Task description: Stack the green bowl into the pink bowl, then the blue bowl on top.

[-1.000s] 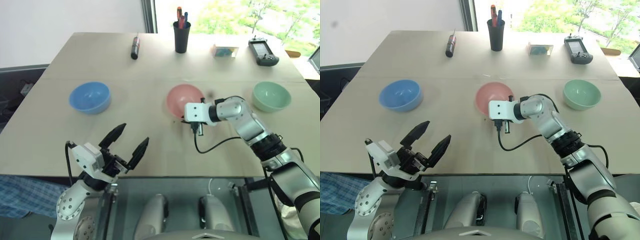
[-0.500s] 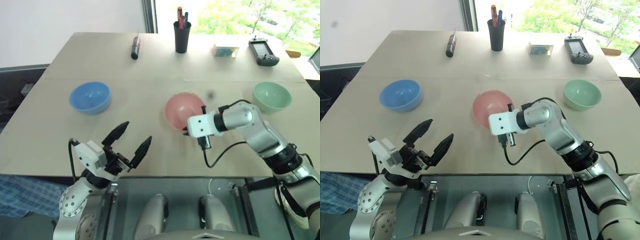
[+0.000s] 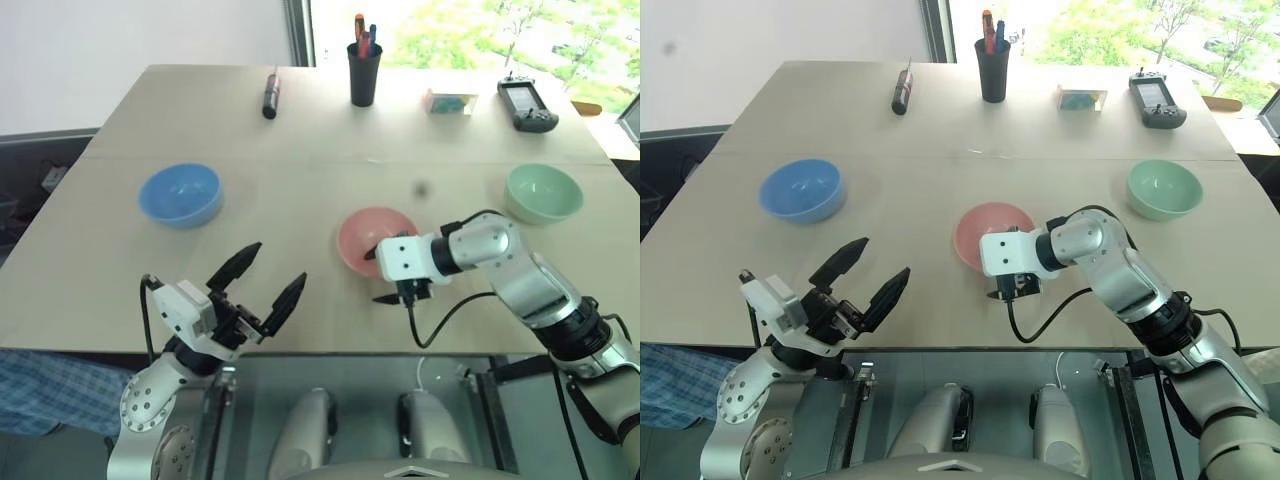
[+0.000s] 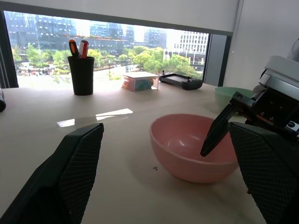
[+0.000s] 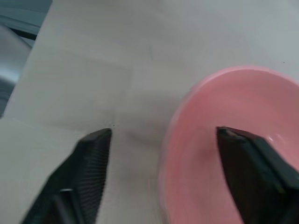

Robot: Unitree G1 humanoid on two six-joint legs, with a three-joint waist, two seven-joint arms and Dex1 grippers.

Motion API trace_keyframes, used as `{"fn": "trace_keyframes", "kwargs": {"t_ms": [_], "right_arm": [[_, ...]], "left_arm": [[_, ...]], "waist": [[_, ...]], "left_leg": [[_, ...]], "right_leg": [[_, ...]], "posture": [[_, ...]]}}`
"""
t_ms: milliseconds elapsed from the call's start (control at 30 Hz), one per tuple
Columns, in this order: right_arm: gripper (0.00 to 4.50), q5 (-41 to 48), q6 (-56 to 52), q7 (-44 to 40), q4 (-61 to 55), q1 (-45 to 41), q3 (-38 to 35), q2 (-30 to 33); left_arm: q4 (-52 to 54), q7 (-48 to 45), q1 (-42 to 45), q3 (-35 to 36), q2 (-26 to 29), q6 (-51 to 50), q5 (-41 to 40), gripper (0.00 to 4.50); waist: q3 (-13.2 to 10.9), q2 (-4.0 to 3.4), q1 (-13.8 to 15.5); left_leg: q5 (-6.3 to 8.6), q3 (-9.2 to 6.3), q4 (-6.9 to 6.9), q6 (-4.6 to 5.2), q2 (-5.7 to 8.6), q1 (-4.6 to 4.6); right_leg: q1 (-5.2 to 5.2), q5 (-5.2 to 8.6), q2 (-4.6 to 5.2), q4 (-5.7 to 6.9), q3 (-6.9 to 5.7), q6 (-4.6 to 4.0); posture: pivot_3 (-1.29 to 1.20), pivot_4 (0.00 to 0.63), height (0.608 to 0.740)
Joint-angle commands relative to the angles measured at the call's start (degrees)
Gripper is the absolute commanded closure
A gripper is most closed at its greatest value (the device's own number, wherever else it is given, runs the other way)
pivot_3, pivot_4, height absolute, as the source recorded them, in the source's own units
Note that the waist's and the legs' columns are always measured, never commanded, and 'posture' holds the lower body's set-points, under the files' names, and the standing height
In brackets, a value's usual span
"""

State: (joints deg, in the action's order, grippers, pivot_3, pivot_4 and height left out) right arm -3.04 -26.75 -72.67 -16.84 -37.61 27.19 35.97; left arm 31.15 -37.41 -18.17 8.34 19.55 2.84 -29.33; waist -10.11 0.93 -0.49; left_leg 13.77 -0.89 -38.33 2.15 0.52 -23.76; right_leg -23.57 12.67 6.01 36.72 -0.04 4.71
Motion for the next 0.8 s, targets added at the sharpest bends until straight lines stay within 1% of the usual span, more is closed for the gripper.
{"fn": "trace_keyframes", "kwargs": {"t_ms": [33, 133, 200, 300, 367, 400, 467, 533, 667, 800], "right_arm": [[0.11, 6.34, -6.18, -1.04, -6.28, -0.66, -6.51, 1.54], [0.11, 10.28, -11.73, 0.09, -7.25, -1.83, -11.35, 3.04], [0.11, 10.91, -13.32, 1.34, -5.99, -2.58, -14.17, 4.99], [0.11, 9.66, -11.64, 3.41, 0.96, -3.66, -18.06, 9.74], [0.11, 8.53, -9.24, 4.83, 6.50, -4.11, -19.20, 12.28], [0.11, 7.91, -8.35, 5.64, 9.23, -4.39, -19.53, 13.08], [0.11, 4.64, -3.65, 8.57, 19.10, -5.89, -19.51, 15.12], [0.11, 2.85, -0.65, 10.29, 26.60, -7.68, -19.05, 15.84], [0.11, -0.70, 3.44, 13.56, 39.56, -12.02, -17.22, 14.53], [0.11, -4.61, 7.65, 17.34, 51.30, -16.14, -15.31, 12.34]], "left_arm": [[2.00, -0.02, 0.16, -0.47, 0.41, 0.28, -0.23, 0.00], [2.16, -0.14, 0.18, -0.72, 0.34, 0.02, -0.89, 0.00], [2.41, -0.36, 0.48, -1.44, 0.15, 0.00, -1.17, 0.00], [2.56, -0.13, 1.78, -2.43, -0.17, -0.17, -1.31, 0.00], [2.50, -0.21, 2.60, -2.81, -0.17, -0.29, -1.38, 0.00], [2.46, -0.26, 3.02, -2.95, -0.14, -0.46, -1.45, 0.00], [2.44, -0.18, 4.82, -3.83, -0.23, -1.41, -1.76, 0.00], [2.27, -0.30, 6.13, -4.53, -0.24, -2.12, -2.26, 0.00], [1.61, -1.28, 8.57, -5.98, 0.37, -2.96, -2.39, 0.00], [0.80, -2.57, 11.00, -7.10, 1.46, -3.93, -2.09, 0.00]], "waist": [[-0.01, 0.00, -0.05], [0.00, 0.01, -0.13], [-0.01, 0.01, -0.09], [-0.01, 0.02, 0.30], [-0.01, 0.03, 0.40], [-0.01, 0.03, 0.38], [-0.01, 0.03, 0.30], [-0.02, 0.02, 0.31], [-0.04, -0.02, -0.39], [-0.04, -0.02, -0.41]], "left_leg": [[0.00, 0.01, 0.00, 0.00, -0.01, -0.01], [0.00, 0.01, 0.00, 0.00, -0.03, 0.00], [0.00, 0.01, 0.00, 0.00, -0.04, 0.00], [0.00, 0.01, -0.01, 0.00, -0.03, -0.02], [0.00, 0.04, -0.02, 0.00, 0.01, -0.04], [0.00, 0.06, -0.02, 0.00, 0.01, -0.04], [0.00, 0.09, 0.00, 0.00, 0.06, -0.03], [0.00, 0.14, 0.01, 0.00, 0.11, -0.04], [0.00, 0.25, 0.03, 0.00, 0.10, -0.03], [0.00, 0.38, 0.04, 0.01, 0.11, -0.01]], "right_leg": [[0.00, 0.00, 0.00, -0.02, 0.00, 0.00], [0.00, 0.00, 0.00, -0.02, -0.01, 0.00], [0.00, 0.00, -0.01, -0.01, -0.02, 0.00], [0.01, 0.00, 0.01, -0.02, -0.03, 0.00], [0.01, 0.00, 0.04, -0.06, -0.03, 0.00], [0.01, 0.00, 0.04, -0.08, -0.03, 0.00], [0.00, 0.00, 0.02, -0.09, -0.02, 0.00], [0.01, 0.00, 0.02, -0.09, -0.02, 0.00], [-0.02, 0.00, 0.02, -0.09, 0.05, 0.00], [-0.01, -0.01, -0.01, -0.10, 0.08, 0.01]], "posture": [[0.00, 0.150, 0.737], [0.00, 0.150, 0.737], [0.00, 0.150, 0.737], [0.00, 0.150, 0.737], [0.00, 0.150, 0.737], [0.00, 0.150, 0.737], [0.00, 0.150, 0.737], [0.00, 0.150, 0.737], [0.00, 0.150, 0.737], [0.00, 0.150, 0.737]]}}
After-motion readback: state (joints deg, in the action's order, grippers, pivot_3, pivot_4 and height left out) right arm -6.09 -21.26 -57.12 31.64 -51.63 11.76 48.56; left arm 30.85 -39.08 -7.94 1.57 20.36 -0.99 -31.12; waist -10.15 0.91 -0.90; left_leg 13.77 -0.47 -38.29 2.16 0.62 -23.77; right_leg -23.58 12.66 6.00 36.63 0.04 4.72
